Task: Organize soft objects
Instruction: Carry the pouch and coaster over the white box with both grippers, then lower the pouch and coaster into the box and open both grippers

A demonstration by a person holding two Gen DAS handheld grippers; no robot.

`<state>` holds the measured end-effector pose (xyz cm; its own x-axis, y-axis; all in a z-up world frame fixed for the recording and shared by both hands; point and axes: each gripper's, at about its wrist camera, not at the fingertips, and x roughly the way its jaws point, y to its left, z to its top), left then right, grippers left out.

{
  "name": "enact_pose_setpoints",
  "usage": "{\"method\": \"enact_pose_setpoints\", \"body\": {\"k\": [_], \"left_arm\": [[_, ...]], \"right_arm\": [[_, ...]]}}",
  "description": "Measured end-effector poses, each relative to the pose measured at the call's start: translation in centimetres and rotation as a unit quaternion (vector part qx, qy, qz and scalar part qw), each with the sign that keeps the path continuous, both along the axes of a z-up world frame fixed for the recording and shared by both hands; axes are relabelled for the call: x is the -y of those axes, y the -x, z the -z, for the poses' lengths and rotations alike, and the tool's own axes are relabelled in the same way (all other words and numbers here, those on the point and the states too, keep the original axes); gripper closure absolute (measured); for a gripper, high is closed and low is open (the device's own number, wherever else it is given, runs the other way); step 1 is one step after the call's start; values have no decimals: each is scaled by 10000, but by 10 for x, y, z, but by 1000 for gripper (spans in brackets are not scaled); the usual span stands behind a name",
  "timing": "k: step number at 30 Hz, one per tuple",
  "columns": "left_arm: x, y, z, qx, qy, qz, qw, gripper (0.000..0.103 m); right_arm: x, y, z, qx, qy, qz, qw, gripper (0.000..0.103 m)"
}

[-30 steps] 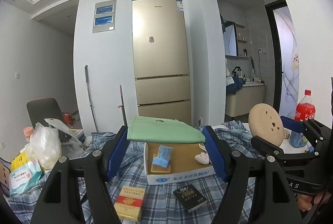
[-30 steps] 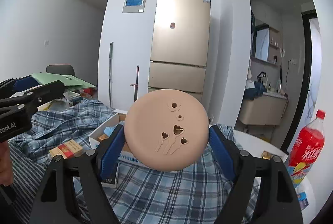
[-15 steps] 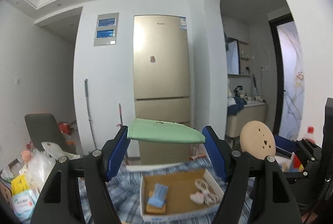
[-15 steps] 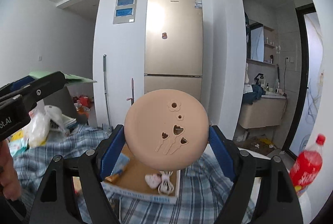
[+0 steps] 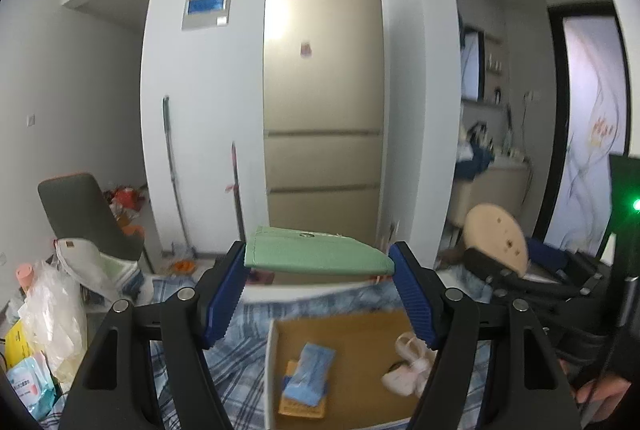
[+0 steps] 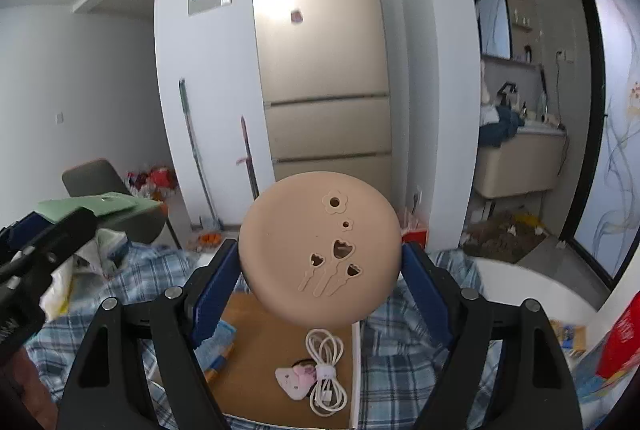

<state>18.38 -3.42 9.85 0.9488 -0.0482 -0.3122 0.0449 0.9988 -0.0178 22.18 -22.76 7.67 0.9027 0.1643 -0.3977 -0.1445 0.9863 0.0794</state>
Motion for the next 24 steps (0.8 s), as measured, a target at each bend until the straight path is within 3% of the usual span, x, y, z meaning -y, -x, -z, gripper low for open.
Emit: {"method": "enact_pose_setpoints", "body": {"k": [8,12,16,24], "left_arm": [[-10,-44,58,-1028,91,133,9946,30],[-12,-58,79,-1485,-21,226,9886,30],[-15,-73,98,-1964,106,400,9797,30],[-24,-92,126,-2414,347,588,9680,30]], "right_arm": [[-17,-24,55,-787,304,-315,9959,23],[-20,-36,80,-1300,379,-470,9897,23],[-19,-47,101,-1795,323,-608,9813,23],[-24,-55,124,-2203,533,-761,9710,23]]}}
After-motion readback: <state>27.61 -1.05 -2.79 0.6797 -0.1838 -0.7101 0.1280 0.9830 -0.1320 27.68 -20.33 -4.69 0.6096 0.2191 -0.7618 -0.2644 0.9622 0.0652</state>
